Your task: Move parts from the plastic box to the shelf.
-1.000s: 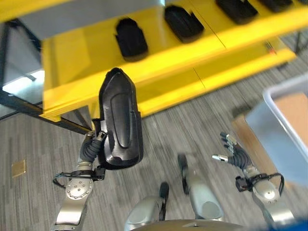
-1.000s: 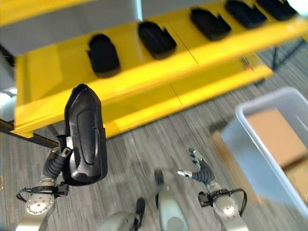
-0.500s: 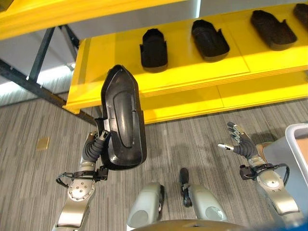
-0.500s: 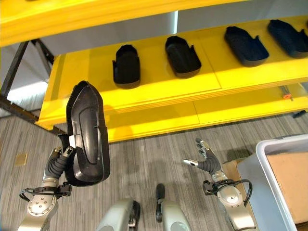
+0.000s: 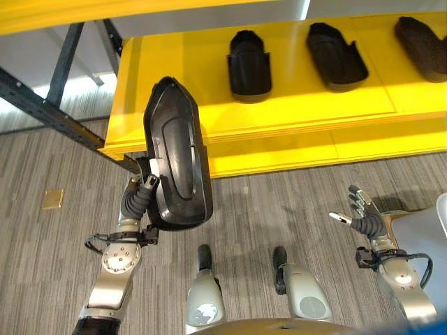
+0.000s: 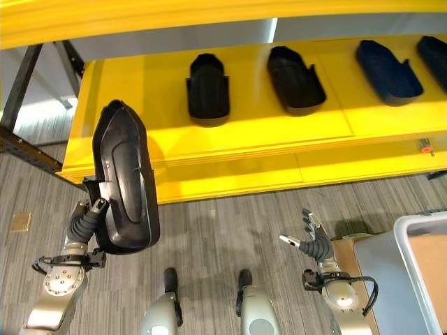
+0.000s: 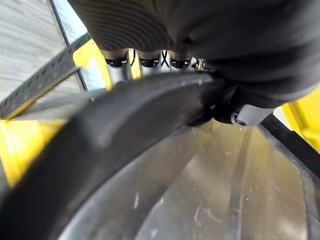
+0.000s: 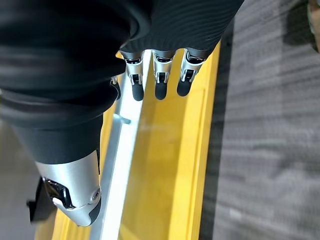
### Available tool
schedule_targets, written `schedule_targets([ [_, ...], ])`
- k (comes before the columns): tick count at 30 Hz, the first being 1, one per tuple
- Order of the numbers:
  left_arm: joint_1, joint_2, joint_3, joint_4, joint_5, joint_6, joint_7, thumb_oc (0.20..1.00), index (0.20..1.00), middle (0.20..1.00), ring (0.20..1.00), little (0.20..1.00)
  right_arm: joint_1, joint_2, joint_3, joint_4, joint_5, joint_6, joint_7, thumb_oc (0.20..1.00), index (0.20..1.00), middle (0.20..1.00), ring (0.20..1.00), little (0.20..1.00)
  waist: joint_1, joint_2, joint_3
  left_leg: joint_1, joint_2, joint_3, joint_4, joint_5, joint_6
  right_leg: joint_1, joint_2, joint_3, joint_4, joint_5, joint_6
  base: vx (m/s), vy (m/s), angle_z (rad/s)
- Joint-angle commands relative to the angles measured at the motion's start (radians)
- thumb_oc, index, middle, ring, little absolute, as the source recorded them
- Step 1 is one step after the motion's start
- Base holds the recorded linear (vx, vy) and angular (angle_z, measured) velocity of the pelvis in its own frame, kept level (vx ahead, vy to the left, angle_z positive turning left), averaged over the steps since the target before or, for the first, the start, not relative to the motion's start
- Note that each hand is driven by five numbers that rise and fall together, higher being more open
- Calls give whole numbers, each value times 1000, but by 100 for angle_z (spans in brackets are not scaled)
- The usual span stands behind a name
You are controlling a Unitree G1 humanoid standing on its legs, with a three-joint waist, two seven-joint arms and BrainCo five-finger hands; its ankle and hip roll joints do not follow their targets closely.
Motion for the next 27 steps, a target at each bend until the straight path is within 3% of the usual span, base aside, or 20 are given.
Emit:
schedule_targets([
  [1,48,44,60,-98,5,-70,43,200,200,200,200,200,-33,-10,23,-44,-22,-40,-8,1000,1000,1000,1000,1000,6,-6,-67,-65,72,-12,32,56,-6,172,-94,33,-124,21,75,108,137,1],
  [8,8,61,62,-102,19,-62,73,200,200,200,200,200,-95,-16,62,-41,-38,-31,1,1000,1000,1000,1000,1000,18,-40,-91,-127,26,-21,117,-20,29,174,-139,30,-167,63,105,90,136,9],
  [10,-28,74,42,-108,32,-60,73,200,200,200,200,200,-131,-13,75,-41,-29,-32,1,1000,1000,1000,1000,1000,29,-49,-90,-172,-45,-52,215,-110,77,174,-180,34,-112,97,116,145,336,9],
  [15,-43,69,16,-97,35,-56,64,200,200,200,200,200,-146,6,92,-26,-17,-32,2,1000,1000,1000,1000,1000,13,-30,-86,-126,-126,-78,177,-132,149,67,-172,159,97,283,72,68,249,35],
  [17,-57,68,1,-92,38,-49,53,200,200,200,200,200,-154,14,107,-24,-15,-33,1,1000,1000,1000,1000,1000,-5,0,-54,-48,-155,-82,128,-137,180,-3,-130,189,243,305,44,118,357,26],
  [18,-62,66,-1,-90,39,-46,50,200,200,200,200,200,-160,18,112,-21,-16,-32,0,1000,1000,1000,1000,1000,-5,7,-53,-27,-158,-77,104,-135,185,-33,-128,176,239,300,42,158,273,24],
  [19,-69,66,-1,-90,41,-47,47,200,200,200,200,200,-169,19,114,-17,-14,-30,-1,1000,1000,1000,1000,1000,-11,6,-50,11,-163,-68,74,-144,184,-61,-116,156,202,264,42,99,99,11],
  [20,-69,66,-1,-90,41,-47,47,200,200,200,200,200,-170,19,114,-17,-14,-30,-1,1000,1000,1000,1000,1000,-11,6,-50,11,-162,-68,69,-139,184,-61,-115,155,199,268,41,203,-20,-24],
  [21,-73,68,0,-92,35,-51,45,200,200,200,200,200,-182,11,113,-17,-12,-29,1,1000,1000,1000,1000,1000,-21,-8,-48,44,-165,-57,43,-150,171,-98,-97,118,43,231,58,199,-91,-17],
  [24,-66,58,8,-92,15,-55,50,200,200,200,200,200,-215,-7,121,-6,-38,-25,0,1000,1000,1000,1000,1000,-21,-22,-33,90,-134,-35,54,-191,137,-99,-147,2,-188,271,112,239,-134,-28],
  [25,-63,47,9,-92,11,-57,54,200,200,200,200,200,-232,-10,127,-4,-47,-24,0,1000,1000,1000,1000,1000,-7,-26,-23,106,-106,-19,82,-223,119,-91,-169,-84,-243,287,134,337,-339,-23],
  [26,-56,26,-4,-101,31,-61,49,200,200,200,200,200,-213,-23,119,-19,-51,-27,5,1000,1000,1000,1000,1000,-2,-48,-38,101,-97,-24,120,-237,99,-37,-147,-41,-235,265,121,264,-289,-9],
  [27,-57,26,-4,-100,31,-61,50,200,200,200,200,200,-213,-23,119,-19,-51,-27,5,1000,1000,1000,1000,1000,-3,-52,-40,96,-101,-24,118,-231,100,-42,-152,-39,-236,268,121,309,-389,-32],
])
